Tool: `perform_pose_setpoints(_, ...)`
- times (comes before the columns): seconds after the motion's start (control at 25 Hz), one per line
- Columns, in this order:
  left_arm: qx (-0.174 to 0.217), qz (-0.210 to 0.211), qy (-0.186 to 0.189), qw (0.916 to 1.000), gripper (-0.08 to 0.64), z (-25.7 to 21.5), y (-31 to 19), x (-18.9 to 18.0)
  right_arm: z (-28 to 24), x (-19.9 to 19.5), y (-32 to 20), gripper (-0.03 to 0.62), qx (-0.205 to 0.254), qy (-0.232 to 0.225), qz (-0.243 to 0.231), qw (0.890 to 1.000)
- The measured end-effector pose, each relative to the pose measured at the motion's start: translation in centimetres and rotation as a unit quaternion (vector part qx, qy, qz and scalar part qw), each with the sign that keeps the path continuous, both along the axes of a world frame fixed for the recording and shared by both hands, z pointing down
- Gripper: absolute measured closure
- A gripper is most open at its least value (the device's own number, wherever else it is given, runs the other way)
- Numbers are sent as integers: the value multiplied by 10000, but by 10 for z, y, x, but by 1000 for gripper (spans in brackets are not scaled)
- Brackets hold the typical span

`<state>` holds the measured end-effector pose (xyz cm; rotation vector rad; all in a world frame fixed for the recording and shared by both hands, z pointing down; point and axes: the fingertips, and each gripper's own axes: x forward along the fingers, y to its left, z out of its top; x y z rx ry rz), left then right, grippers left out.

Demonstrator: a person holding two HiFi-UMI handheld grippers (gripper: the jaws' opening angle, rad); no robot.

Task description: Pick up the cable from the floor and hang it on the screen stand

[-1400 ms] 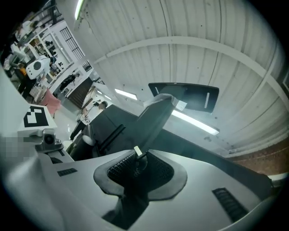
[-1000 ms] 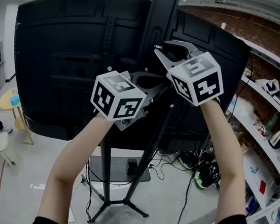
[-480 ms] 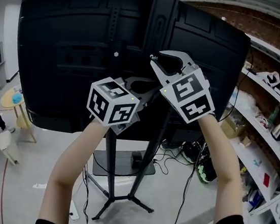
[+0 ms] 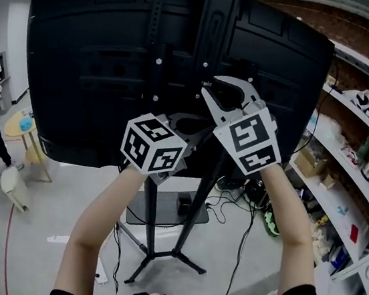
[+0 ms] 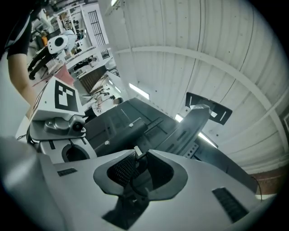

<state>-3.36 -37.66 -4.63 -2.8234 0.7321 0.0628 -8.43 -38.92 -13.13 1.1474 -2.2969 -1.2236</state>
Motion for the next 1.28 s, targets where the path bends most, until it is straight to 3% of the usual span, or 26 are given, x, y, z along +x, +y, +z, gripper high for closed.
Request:
perform_pose_setpoints(0.44, -52, -52, -26, 10000, 552, 9, -6, -8, -21, -5, -8, 492, 373, -182, 88, 9991)
perform_pose_setpoints(0.84, 28, -23, -86, 10000, 552, 3, -13, -10, -95, 82, -31, 494, 563, -887, 781, 9914)
perform_pose_setpoints(1.28, 198, 183, -225, 9994, 552, -9, -30, 18, -133, 133, -74, 494, 645, -582, 1457, 9855)
